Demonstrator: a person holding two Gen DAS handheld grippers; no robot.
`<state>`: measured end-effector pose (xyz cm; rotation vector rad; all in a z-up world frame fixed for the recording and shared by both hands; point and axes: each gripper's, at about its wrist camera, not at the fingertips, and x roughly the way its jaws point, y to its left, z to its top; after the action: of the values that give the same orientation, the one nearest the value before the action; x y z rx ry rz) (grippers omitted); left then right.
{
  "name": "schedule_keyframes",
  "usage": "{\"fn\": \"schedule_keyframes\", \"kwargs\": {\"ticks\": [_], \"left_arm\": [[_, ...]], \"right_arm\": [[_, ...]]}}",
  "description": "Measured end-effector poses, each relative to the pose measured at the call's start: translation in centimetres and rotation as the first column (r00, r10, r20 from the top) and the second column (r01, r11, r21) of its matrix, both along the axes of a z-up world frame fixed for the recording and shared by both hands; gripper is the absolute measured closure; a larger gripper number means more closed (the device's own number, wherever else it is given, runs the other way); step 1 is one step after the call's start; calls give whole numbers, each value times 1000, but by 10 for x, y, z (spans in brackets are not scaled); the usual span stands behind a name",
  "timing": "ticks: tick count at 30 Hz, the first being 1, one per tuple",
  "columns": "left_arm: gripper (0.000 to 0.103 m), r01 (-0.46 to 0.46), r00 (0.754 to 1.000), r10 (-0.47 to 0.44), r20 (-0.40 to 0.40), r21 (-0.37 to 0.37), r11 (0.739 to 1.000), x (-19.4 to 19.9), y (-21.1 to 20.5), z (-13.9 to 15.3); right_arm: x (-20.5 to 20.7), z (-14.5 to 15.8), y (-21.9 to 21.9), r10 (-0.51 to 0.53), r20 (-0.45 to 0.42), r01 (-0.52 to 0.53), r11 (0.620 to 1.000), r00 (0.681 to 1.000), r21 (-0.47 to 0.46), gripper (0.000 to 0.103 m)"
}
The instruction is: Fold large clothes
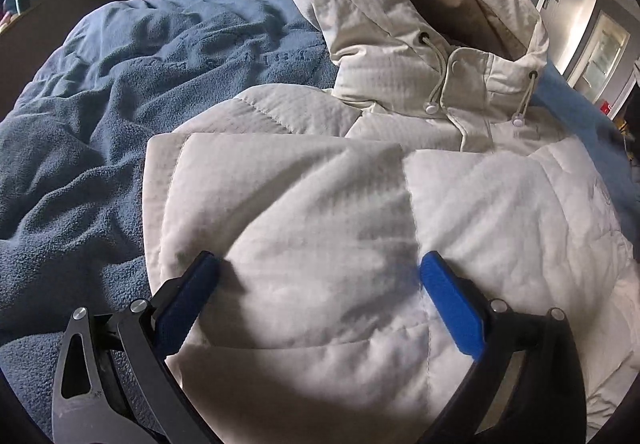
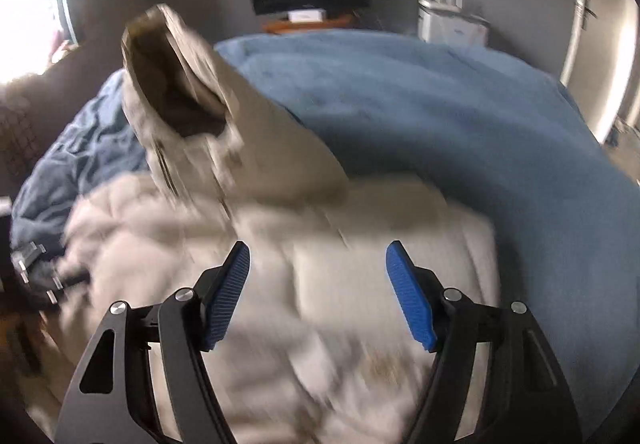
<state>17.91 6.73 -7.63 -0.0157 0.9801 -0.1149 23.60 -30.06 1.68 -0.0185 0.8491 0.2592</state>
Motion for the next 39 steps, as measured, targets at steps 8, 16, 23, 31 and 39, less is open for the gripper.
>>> {"fn": "schedule_keyframes", "kwargs": {"ticks": [8, 16, 23, 31, 39], "left_arm": [[6, 10, 1000, -9, 24, -8, 1000, 2, 0, -1], [7, -7, 997, 12, 71, -59, 998, 6, 10, 3], [7, -57, 975, 63, 214, -34, 998, -6, 17, 30], [7, -42, 908, 42, 417, -9, 999, -31, 12, 70], [77, 68, 938, -148, 315, 253, 965, -34, -26, 48]], "right_arm": [[84, 21, 69, 56, 45, -57, 998, 997, 29, 36], [93, 20, 89, 92, 86, -93, 996, 992, 4, 89], [20, 19, 81, 185, 197, -181, 983, 963, -39, 94], [-47, -11, 62, 253, 180, -242, 967, 950, -82, 95], [-48, -26, 53, 234, 136, -230, 972, 963, -44, 94]]}}
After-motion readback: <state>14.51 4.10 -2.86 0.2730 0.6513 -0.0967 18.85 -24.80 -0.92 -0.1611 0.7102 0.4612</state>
